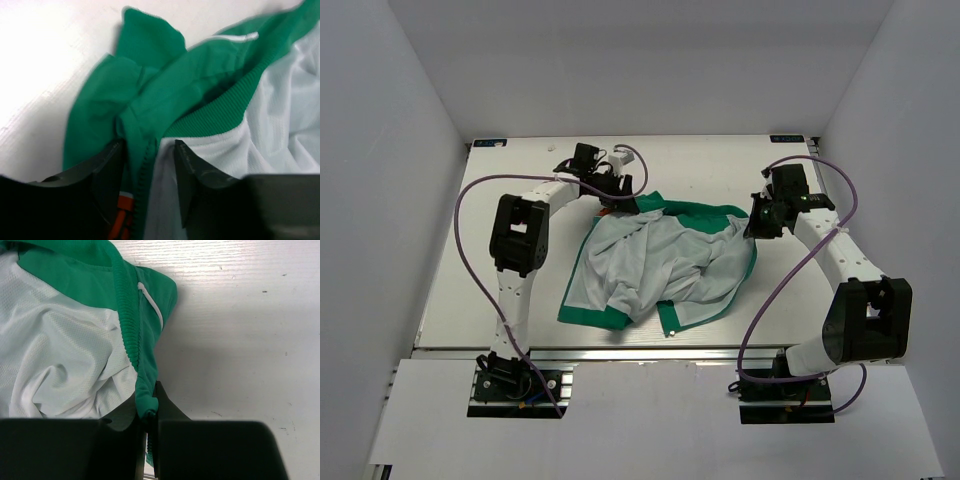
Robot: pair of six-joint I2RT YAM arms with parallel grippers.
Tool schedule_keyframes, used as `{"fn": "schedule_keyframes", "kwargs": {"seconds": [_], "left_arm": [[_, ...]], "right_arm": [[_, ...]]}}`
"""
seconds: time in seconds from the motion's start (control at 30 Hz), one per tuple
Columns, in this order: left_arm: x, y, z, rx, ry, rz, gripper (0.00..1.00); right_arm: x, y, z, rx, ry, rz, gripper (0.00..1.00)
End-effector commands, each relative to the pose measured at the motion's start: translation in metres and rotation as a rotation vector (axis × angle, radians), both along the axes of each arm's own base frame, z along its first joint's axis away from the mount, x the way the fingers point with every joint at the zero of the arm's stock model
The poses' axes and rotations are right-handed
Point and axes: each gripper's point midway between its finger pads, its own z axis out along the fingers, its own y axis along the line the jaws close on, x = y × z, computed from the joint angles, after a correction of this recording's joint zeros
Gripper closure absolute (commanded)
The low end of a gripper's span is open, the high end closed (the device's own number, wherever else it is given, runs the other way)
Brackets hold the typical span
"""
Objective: Zip up the jacket
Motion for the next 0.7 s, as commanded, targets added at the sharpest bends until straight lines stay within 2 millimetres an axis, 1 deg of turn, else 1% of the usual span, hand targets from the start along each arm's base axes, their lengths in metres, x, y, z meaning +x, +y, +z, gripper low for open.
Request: {"fn": "schedule_keyframes", "kwargs": {"seconds": [0.0, 0.03, 0.07, 0.1, 0.17, 0.2, 0.23, 0.27, 0.33, 0.4, 0.5, 0.57, 0.6, 0.63, 0.67], "left_arm": [[-0.013, -0.005, 0.041, -0.068, -0.064, -0.07, 0.49], [-0.019, -0.005, 0.049, -0.073, -0.075, -0.074, 0.52], [-0.021, -0.006, 0.056, -0.087, -0.091, -0.081, 0.53], [-0.024, -0.006, 0.063, -0.103, -0.098, -0.089, 0.51], [-0.031, -0.009, 0.082, -0.137, -0.128, -0.114, 0.39], [-0.034, -0.009, 0.088, -0.154, -0.13, -0.123, 0.3], [-0.038, -0.01, 0.093, -0.169, -0.135, -0.134, 0.25], [-0.041, -0.011, 0.096, -0.181, -0.135, -0.146, 0.21], [-0.043, -0.011, 0.092, -0.179, -0.114, -0.144, 0.17], [-0.042, -0.009, 0.079, -0.159, -0.08, -0.132, 0.17], [-0.046, -0.008, 0.061, -0.137, -0.019, -0.141, 0.18], [-0.049, -0.007, 0.053, -0.124, 0.007, -0.137, 0.27], [-0.048, -0.004, 0.05, -0.11, 0.007, -0.128, 0.29], [-0.048, -0.003, 0.048, -0.102, 0.008, -0.123, 0.39], [-0.048, -0.003, 0.049, -0.097, 0.003, -0.118, 0.45]], "right_arm": [[0.007, 0.001, 0.005, 0.011, -0.036, 0.014, 1.0], [0.007, 0.002, 0.004, 0.01, -0.033, 0.015, 1.0], [0.008, 0.002, 0.005, 0.01, -0.037, 0.017, 1.0], [0.008, 0.002, 0.006, 0.012, -0.038, 0.016, 1.0], [0.008, 0.003, 0.006, 0.018, -0.04, 0.019, 1.0], [0.007, 0.003, 0.007, 0.019, -0.042, 0.019, 1.0], [0.007, 0.004, 0.008, 0.022, -0.046, 0.022, 1.0], [0.006, 0.004, 0.009, 0.021, -0.049, 0.022, 1.0], [0.007, 0.003, 0.011, 0.019, -0.061, 0.018, 1.0], [0.006, 0.002, 0.013, 0.017, -0.07, 0.017, 1.0], [0.008, 0.002, 0.015, 0.016, -0.074, 0.017, 1.0], [0.008, 0.002, 0.015, 0.015, -0.075, 0.016, 1.0], [0.008, 0.002, 0.015, 0.016, -0.071, 0.016, 1.0], [0.009, 0.002, 0.015, 0.016, -0.073, 0.017, 1.0], [0.009, 0.002, 0.014, 0.015, -0.072, 0.016, 1.0]]}}
